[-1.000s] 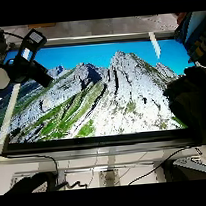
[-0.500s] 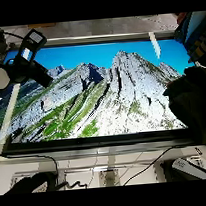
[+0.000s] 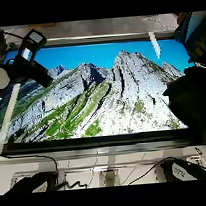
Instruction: Fold the clothes and pants, and hang the long-sleeved shirts on hangers.
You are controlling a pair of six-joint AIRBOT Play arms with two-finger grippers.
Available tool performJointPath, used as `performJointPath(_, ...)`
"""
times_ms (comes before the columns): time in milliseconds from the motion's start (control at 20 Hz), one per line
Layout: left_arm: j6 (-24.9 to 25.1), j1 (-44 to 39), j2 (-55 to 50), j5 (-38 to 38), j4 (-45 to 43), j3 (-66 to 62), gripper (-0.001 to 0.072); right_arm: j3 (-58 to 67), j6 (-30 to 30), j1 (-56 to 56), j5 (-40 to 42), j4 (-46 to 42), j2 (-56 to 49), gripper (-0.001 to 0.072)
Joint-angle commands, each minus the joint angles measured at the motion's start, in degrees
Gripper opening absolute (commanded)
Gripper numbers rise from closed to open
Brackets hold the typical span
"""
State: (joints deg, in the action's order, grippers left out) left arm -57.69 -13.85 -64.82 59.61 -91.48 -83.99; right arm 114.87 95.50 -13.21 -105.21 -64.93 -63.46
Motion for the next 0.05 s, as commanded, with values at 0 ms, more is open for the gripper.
performJointPath(0, 0.02, 0.04, 0.04, 0.0, -0.02, -0.04, 0.0016, 0.0, 1.53, 4.22, 0.02, -8.81, 0.2, 0.0012)
